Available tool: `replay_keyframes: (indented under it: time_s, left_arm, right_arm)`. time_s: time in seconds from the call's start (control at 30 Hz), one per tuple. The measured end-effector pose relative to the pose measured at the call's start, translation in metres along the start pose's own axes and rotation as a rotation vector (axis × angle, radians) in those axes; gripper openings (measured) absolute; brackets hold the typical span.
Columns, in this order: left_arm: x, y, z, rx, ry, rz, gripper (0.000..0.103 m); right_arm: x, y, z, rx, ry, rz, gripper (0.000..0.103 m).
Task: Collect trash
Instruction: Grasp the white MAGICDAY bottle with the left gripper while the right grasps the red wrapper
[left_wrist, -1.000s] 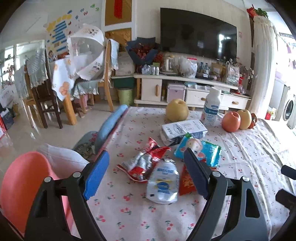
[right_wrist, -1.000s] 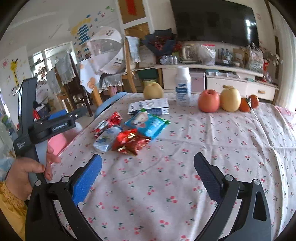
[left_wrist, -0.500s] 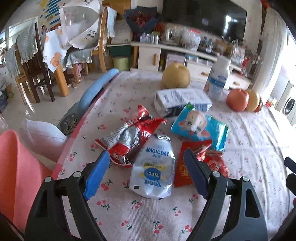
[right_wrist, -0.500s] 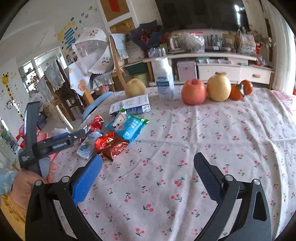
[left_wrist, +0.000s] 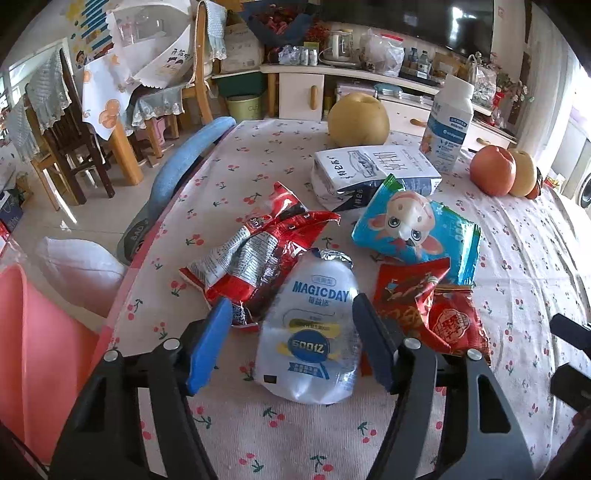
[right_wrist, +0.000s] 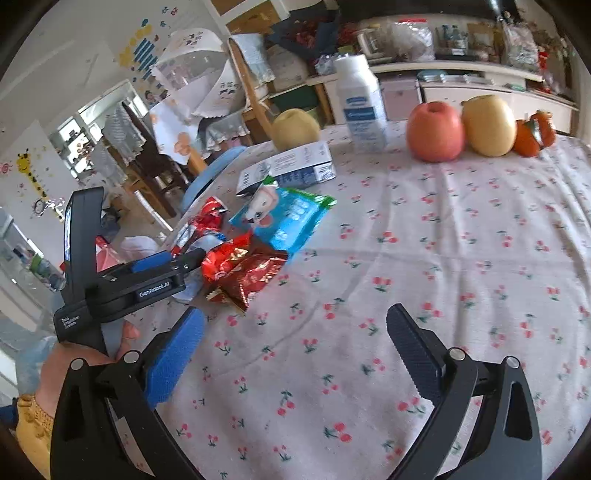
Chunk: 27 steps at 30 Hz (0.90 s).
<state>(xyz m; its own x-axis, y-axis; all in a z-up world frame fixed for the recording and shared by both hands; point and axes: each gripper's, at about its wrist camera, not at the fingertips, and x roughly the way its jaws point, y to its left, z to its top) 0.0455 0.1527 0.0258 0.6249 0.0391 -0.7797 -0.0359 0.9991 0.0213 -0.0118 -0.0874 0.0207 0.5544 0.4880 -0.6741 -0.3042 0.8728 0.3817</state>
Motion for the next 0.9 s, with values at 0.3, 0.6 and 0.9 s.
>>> replay_keyframes:
  time_s: [0.3,0.6,0.9]
  left_arm:
    - [-0.001,-0.018,-0.004,0.047,-0.001,-0.041,0.061]
    - [0.000,-0.056,-0.012,0.105,0.053,-0.227,0.060]
    - [0.000,-0.071,-0.019,0.188,0.032,-0.118,0.061]
  right_arm:
    - [0.025,-0.001,0.008,0.016,0.050,0.081,0.073]
    - [0.021,-0.016,0.017,0.030,0.051,0.014,0.068]
    - [0.025,-0.017,0.011,-0.041,0.066,-0.107,0.068]
